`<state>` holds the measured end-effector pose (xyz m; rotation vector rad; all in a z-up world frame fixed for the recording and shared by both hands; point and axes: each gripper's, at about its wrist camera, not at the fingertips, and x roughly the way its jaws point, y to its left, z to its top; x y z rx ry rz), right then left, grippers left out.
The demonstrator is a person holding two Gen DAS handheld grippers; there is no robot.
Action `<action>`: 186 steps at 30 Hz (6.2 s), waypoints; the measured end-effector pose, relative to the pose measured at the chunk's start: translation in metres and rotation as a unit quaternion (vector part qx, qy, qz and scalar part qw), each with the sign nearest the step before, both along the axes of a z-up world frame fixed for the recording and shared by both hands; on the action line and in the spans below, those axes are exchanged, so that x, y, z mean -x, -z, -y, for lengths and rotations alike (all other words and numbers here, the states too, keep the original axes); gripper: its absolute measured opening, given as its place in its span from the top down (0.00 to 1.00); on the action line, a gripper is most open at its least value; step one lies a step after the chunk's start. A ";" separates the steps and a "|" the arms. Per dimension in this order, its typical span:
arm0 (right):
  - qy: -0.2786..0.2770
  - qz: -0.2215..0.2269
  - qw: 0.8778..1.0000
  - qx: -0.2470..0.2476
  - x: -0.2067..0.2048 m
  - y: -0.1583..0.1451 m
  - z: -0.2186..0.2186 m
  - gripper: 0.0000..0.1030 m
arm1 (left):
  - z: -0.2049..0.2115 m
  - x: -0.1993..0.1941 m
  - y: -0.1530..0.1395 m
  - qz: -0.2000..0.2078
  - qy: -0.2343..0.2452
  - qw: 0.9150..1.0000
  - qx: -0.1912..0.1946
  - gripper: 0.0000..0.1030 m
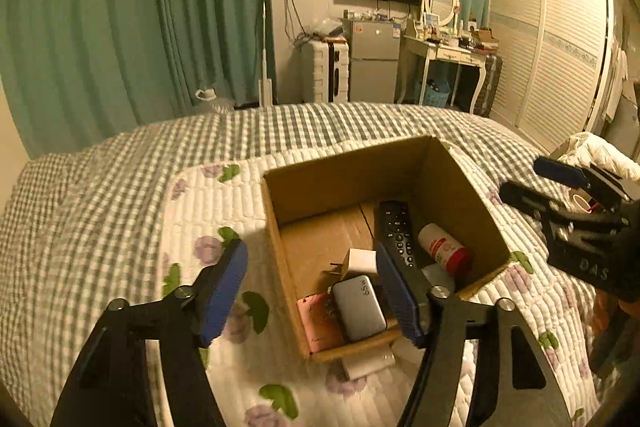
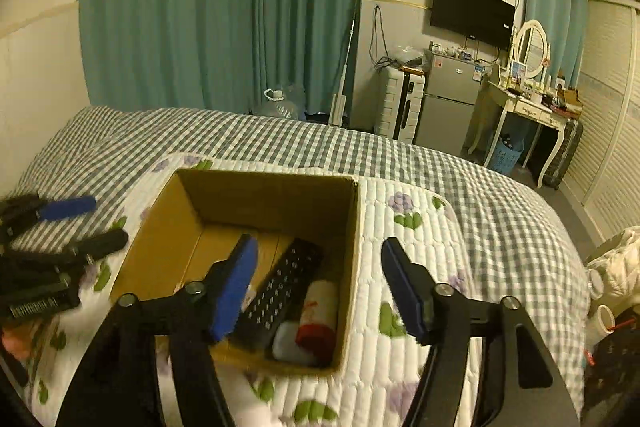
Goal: Organize rigid objects
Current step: 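Lower the charger and bottle into the box and open both tools, then grasp the white cylindrical part with the right tool while the left tool grasps a white charger, then carry the charger and white cylindrical part into the box and open both tools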
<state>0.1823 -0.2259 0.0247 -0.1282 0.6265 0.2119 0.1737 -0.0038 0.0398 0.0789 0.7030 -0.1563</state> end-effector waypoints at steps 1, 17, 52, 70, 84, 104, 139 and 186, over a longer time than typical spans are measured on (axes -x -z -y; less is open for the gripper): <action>-0.003 -0.002 1.000 0.003 0.008 -0.003 0.000 0.32 | -0.003 0.005 -0.004 0.001 -0.004 1.000 0.000 0.27; -0.009 -0.022 0.997 0.073 0.070 0.027 -0.006 0.03 | -0.027 0.061 0.011 -0.029 -0.058 0.998 0.006 0.17; -0.116 -0.146 0.979 0.083 0.055 0.154 -0.016 0.49 | 0.023 0.031 0.153 -0.129 -0.027 0.991 -0.021 0.17; -0.015 -0.146 0.987 0.063 0.049 0.159 0.034 0.50 | 0.052 -0.009 0.178 -0.140 -0.056 0.989 -0.014 0.17; -0.016 -0.156 0.985 0.072 0.054 0.153 0.033 0.51 | 0.049 -0.002 0.175 -0.148 -0.038 0.988 -0.037 0.31; -0.012 -0.099 0.992 0.078 0.107 0.069 0.021 0.51 | 0.039 0.070 0.099 -0.126 -0.007 0.992 -0.024 0.31; -0.022 0.015 1.000 0.015 0.004 -0.005 -0.015 0.51 | 0.031 -0.041 0.027 0.011 -0.018 1.000 0.011 0.31; 0.023 -0.043 0.998 -0.030 -0.045 0.033 -0.040 0.32 | -0.032 -0.030 0.001 0.044 -0.094 0.995 -0.005 0.23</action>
